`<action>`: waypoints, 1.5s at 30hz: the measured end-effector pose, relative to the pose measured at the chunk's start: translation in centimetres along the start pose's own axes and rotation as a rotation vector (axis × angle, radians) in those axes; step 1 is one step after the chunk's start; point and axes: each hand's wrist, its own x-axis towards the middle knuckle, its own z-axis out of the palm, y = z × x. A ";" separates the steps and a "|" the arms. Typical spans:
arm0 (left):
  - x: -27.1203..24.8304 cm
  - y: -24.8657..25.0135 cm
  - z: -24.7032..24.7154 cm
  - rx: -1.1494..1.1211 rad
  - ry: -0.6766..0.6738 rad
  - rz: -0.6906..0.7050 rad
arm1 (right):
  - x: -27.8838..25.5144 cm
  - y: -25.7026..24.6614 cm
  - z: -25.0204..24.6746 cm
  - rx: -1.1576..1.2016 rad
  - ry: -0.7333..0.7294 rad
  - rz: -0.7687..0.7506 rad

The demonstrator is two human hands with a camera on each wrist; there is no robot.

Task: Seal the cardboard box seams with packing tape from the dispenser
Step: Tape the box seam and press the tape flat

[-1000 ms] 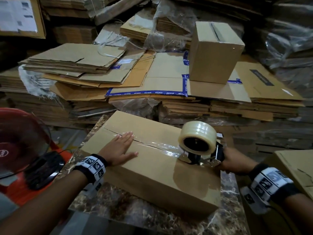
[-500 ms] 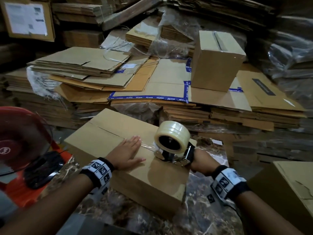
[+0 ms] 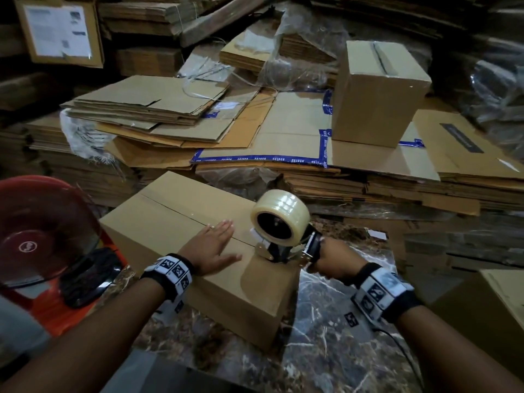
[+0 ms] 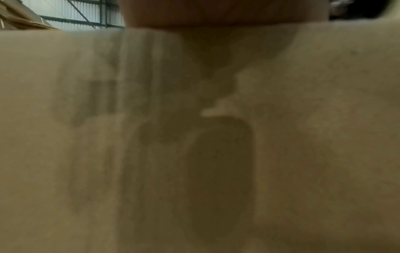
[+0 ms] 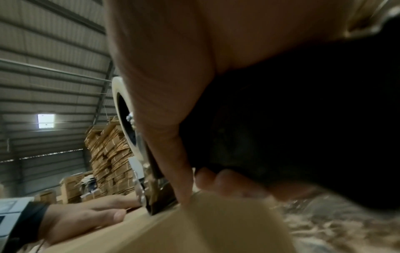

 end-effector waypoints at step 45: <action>0.6 11.3 1.5 0.016 -0.039 0.059 | -4.9 9.9 3.9 -0.067 0.046 0.065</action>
